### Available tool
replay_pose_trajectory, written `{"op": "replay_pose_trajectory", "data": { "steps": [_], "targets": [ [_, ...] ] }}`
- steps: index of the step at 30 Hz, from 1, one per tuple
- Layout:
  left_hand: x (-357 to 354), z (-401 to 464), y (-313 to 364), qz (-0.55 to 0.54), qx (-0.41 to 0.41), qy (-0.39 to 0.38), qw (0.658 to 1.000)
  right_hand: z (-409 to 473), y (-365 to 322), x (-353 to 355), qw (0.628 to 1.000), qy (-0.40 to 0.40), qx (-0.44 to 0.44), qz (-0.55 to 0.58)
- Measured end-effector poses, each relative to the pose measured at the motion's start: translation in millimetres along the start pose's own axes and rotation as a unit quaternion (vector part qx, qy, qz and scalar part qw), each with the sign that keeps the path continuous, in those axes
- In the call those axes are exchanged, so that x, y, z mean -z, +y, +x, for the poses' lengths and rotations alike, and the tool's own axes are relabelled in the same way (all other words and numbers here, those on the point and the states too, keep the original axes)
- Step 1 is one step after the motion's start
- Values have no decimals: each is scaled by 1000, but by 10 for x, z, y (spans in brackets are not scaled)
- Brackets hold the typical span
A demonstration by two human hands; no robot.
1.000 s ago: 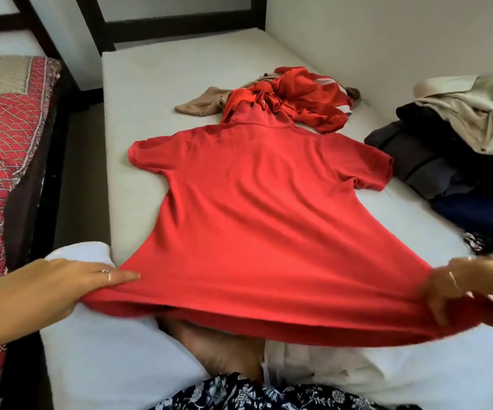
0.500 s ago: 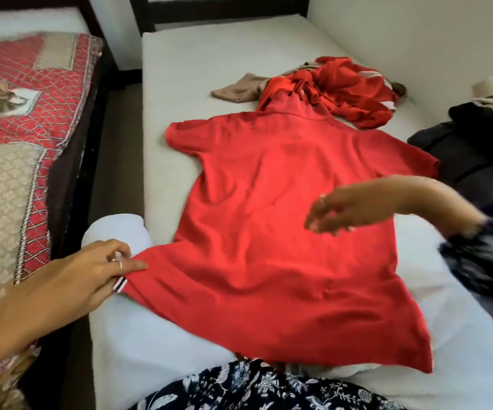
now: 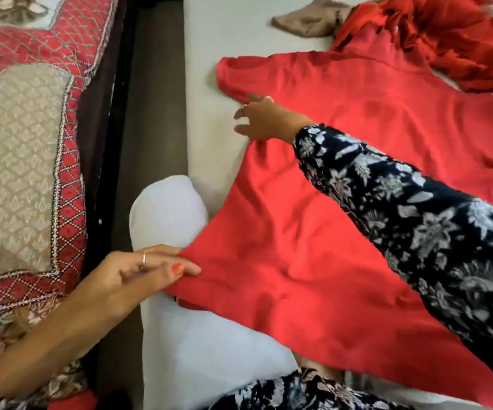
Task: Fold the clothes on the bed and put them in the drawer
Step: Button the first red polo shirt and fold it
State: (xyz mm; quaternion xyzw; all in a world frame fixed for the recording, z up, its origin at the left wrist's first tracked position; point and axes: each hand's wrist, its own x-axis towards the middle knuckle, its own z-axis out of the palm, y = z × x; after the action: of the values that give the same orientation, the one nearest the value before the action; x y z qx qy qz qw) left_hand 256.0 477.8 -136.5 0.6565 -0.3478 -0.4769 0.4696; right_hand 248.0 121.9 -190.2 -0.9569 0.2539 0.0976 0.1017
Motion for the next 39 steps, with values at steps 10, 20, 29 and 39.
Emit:
{"op": "replay_pose_trajectory", "data": {
  "steps": [10, 20, 29, 39],
  "targets": [
    [-221, 213, -8, -154, 136, 94, 974, 685, -177, -121, 990, -9, -133, -38],
    [-352, 316, 217, 45, 113, -121, 985, 594, 313, 298, 827, 187, -123, 516],
    [-1478, 548, 455, 443, 21, -238, 864, -729, 1495, -35, 481, 377, -240, 755],
    [-2059, 554, 166, 540, 90, -326, 770, -2362, 1559, -149, 814, 54, -303, 494]
  ]
}}
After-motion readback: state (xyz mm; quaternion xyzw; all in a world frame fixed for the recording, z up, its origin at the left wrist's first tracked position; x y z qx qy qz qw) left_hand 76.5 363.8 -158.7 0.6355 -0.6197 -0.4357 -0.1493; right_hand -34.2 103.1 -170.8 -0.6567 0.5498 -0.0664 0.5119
